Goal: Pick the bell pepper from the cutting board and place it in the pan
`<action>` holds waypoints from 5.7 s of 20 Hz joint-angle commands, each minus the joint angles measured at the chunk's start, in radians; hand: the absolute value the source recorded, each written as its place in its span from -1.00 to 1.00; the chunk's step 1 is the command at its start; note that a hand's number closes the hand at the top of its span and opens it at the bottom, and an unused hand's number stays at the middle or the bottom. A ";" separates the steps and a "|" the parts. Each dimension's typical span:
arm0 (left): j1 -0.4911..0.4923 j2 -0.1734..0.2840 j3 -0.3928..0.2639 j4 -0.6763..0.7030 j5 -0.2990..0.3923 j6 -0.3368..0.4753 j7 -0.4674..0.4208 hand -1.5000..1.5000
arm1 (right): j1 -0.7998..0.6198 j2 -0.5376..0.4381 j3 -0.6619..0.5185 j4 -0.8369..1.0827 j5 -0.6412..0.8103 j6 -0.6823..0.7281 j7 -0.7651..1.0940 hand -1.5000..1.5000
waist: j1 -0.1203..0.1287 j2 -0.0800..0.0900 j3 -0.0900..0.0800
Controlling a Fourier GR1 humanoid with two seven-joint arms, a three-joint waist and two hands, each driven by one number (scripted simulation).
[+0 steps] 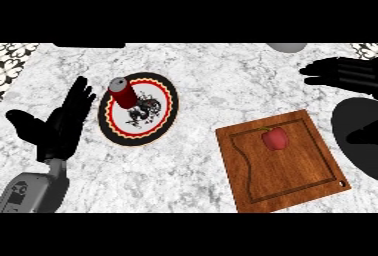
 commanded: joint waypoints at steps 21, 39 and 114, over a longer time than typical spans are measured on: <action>0.041 -0.014 0.034 -0.100 -0.055 0.005 0.097 0.00 | -0.012 0.011 0.334 -0.234 0.662 0.130 0.240 -1.00 | -0.030 -0.005 0.000; 0.027 -0.069 0.113 -0.030 -0.081 -0.096 0.044 0.00 | 0.164 0.248 0.315 -0.309 0.960 0.157 0.338 -1.00 | -0.029 -0.003 0.000; 0.081 -0.156 0.204 -0.141 -0.157 -0.170 0.113 0.00 | 0.413 0.658 -0.652 -0.791 0.665 0.170 0.610 1.00 | -0.032 -0.003 0.001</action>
